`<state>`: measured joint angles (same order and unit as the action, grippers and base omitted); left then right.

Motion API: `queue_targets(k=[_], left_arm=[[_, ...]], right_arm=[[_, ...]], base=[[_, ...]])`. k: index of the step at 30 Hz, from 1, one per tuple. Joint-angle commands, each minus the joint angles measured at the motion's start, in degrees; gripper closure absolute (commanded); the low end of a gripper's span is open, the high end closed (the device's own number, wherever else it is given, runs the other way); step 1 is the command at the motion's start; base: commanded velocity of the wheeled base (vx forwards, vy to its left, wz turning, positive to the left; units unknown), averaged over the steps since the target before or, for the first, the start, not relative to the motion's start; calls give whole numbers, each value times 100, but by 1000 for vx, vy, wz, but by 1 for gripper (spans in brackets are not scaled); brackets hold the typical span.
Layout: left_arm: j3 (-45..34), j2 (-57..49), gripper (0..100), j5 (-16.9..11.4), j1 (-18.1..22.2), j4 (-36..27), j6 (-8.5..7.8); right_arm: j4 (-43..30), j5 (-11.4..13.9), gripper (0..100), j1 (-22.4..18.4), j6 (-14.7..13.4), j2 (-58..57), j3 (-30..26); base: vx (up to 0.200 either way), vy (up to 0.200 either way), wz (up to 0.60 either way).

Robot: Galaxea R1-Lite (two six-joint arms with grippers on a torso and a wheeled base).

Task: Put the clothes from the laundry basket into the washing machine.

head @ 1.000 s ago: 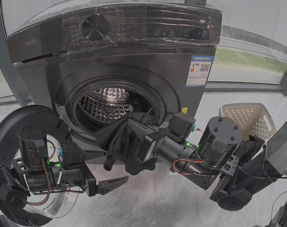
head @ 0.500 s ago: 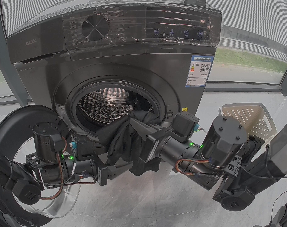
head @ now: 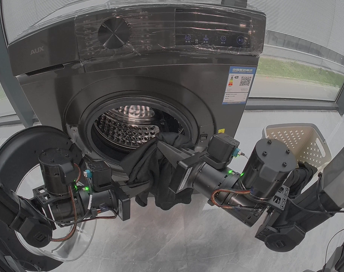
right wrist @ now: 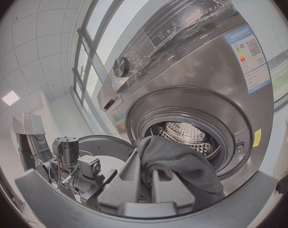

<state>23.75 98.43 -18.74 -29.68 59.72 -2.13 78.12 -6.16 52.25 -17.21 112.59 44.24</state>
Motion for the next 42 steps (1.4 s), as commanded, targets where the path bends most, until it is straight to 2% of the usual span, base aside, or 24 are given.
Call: queue_targets(k=[1, 4, 5, 8, 11, 15, 19, 21, 22, 27, 33, 34, 36, 38, 42], left_arm=[[-257, -166, 100, -51, -2, 180, -6], [-441, -210, 100, -77, -2, 409, -15], [-468, -210, 100, -86, -2, 444, -24], [-626, -201, 100, -104, -2, 743, -24], [-678, -184, 100, -218, -2, 1112, 64], [-468, -131, 100, -271, -11, 1578, 328], [-195, -34, 100, -244, -81, 1692, 486], [-195, -34, 100, -244, -81, 1692, 486], [-98, -8, 100, -236, -99, 1709, 556], [-90, -8, 100, -218, -99, 1771, 591], [-81, -8, 100, -165, -37, 1964, 723], [-72, -8, 100, -130, -29, 2035, 776], [-54, -25, 100, -113, -29, 2131, 846], [-46, -43, 100, -95, -29, 2175, 881], [-37, -78, 100, -69, -46, 2202, 899]], right_arm=[[11, 9, 100, -31, 7, 26, -29], [11, 9, 100, -39, 7, 26, -82], [19, 9, 0, -39, 7, 26, -82], [107, 18, 0, -31, 7, 35, -100], [125, 18, 0, -39, 7, 105, -91], [125, 0, 0, -31, 16, 210, -91], [125, 0, 0, -74, 34, 254, -109], [125, 0, 0, -74, 34, 254, -109], [46, -8, 0, -110, 34, 246, -284], [72, 9, 0, -277, 43, 272, -557], [116, 211, 0, -444, 78, 272, -996], [134, 431, 0, -461, 122, 272, -1198], [204, 616, 0, -496, 148, 281, -1409], [283, 651, 0, -523, 157, 369, -1497], [626, 624, 0, -655, 456, 940, -1524]], base=[[0, 0, 0], [0, 0, 0], [0, 0, 0], [0, 0, 0], [0, 0, 0], [0, 0, 0], [0, 0, 0], [0, 0, 0], [0, 0, 0], [0, 0, 0], [0, 0, 0], [0, 0, 0], [0, 0, 0], [0, 0, 0], [0, 0, 0]])
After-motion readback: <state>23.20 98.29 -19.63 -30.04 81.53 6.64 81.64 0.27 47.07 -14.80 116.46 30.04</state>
